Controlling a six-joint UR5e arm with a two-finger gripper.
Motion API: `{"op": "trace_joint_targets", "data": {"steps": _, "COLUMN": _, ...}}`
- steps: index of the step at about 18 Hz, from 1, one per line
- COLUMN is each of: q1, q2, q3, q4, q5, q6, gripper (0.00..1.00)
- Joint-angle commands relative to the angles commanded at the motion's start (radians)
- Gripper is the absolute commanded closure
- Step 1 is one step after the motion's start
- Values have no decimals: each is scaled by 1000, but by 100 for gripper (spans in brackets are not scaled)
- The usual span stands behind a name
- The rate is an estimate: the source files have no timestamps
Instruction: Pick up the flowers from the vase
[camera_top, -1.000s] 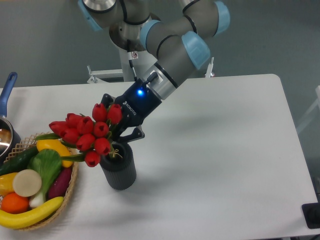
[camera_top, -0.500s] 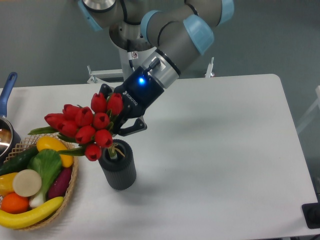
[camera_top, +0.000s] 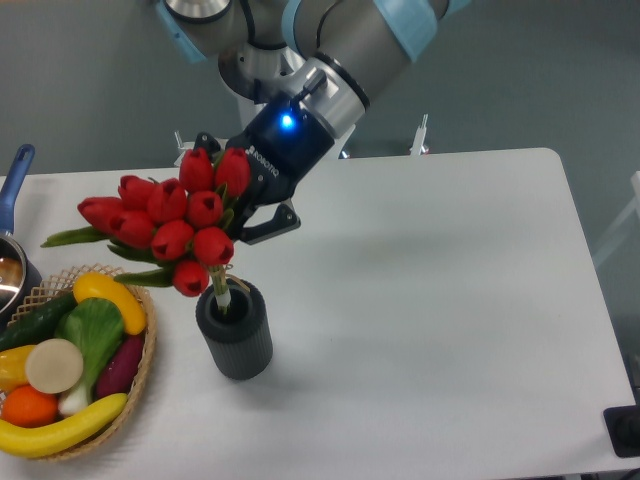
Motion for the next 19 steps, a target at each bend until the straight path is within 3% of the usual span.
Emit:
{"op": "trace_joint_targets", "data": {"steps": 3, "q1": 31, "q2": 6, "q3": 11, "q4": -2, "q5": 0, "q6": 0, "gripper": 65}}
{"op": "trace_joint_targets", "data": {"steps": 11, "q1": 210, "q2": 5, "q3": 15, "q4": 2, "q5": 2, "q6": 21, "gripper": 65}}
{"op": "trace_joint_targets", "data": {"steps": 19, "q1": 273, "q2": -6, "q3": -12, "q4": 2, "q5": 2, "q6": 83, "gripper": 65}}
